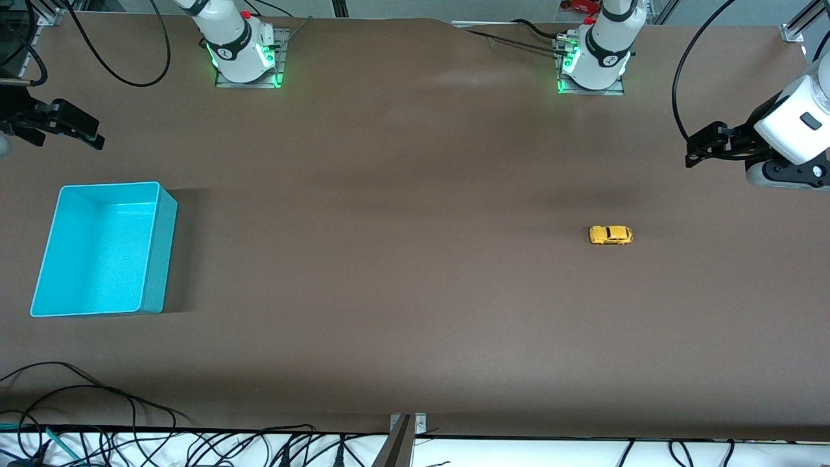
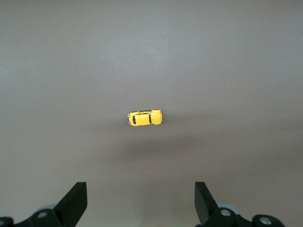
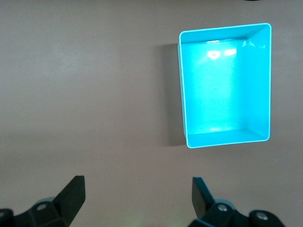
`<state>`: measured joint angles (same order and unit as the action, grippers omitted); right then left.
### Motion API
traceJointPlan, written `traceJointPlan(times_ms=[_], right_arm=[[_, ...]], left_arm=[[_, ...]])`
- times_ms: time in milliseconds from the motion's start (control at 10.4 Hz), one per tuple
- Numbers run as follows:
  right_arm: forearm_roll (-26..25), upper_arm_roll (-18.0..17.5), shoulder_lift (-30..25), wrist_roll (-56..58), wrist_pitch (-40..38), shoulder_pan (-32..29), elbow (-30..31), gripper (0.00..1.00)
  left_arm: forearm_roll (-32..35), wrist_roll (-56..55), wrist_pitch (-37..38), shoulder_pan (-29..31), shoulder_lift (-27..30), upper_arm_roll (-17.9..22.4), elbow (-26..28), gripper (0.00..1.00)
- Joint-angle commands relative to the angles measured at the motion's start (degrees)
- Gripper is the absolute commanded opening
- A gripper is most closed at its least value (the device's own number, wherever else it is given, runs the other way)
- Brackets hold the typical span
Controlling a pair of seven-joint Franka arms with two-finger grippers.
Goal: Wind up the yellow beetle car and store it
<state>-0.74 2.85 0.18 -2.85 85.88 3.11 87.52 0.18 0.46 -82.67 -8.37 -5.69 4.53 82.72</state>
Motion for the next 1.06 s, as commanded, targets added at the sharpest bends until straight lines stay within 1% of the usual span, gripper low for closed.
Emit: traceJointPlan(times_ms=[0, 672, 961], right_arm=[[0.0, 0.1, 0.0, 0.6, -0.7, 0.1, -0.9, 1.00], [0.0, 0.1, 0.1, 0.6, -0.4, 0.1, -0.9, 1.00], [0.0, 0.1, 0.1, 0.6, -0.4, 0.1, -0.9, 1.00]], left_arm=[[1.3, -0.2, 0.1, -0.5, -0.6, 0.0, -1.3, 1.00], [0.4, -0.2, 0.6, -0.7, -0.5, -0.1, -1.2, 1.00], [0.3, -0.2, 0.1, -0.2, 0.2, -0.1, 0.2, 1.00]])
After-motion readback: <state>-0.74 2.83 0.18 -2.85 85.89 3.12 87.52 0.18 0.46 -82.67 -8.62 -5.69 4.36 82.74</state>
